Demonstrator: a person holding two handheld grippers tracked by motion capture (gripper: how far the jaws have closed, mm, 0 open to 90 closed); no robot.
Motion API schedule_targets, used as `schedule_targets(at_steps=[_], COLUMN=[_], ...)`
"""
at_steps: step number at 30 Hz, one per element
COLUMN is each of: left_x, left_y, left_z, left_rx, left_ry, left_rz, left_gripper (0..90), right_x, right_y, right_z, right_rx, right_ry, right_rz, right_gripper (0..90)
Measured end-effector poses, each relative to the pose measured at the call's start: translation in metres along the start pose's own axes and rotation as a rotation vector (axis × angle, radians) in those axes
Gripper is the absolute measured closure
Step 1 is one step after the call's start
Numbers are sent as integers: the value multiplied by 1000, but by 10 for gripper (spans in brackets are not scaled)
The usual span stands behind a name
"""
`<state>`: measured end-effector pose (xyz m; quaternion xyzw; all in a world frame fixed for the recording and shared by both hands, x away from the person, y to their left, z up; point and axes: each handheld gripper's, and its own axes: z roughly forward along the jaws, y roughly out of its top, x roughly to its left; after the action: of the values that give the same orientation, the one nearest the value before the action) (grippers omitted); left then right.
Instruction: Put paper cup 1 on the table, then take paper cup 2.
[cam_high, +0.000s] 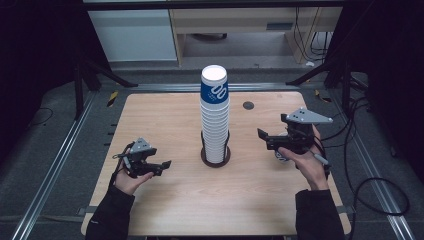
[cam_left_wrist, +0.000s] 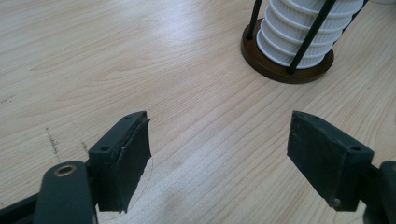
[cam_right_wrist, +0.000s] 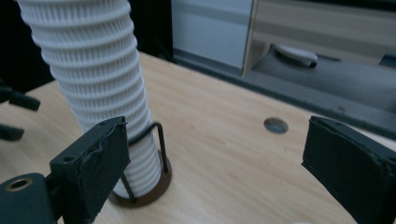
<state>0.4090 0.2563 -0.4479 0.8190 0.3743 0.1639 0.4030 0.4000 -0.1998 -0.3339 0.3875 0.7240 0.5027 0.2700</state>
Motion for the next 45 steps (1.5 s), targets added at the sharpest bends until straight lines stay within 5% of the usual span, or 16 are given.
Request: schedule_targets(at_steps=[10,26,45], left_x=[0,-1,-4], left_y=[-2,0,0], left_z=[3,0,1], left_rx=[9,-7,-5], left_ry=[-15,-16,-14], left_rz=[-1,1,11], left_gripper=[205,207,207], right_x=[20,61,79], right_y=[42,80,87], right_z=[3,28,73], right_rx=[-147,-206,-192], right_ry=[87,205,187], right_rz=[26,-6,-12], right_gripper=[74,65,65])
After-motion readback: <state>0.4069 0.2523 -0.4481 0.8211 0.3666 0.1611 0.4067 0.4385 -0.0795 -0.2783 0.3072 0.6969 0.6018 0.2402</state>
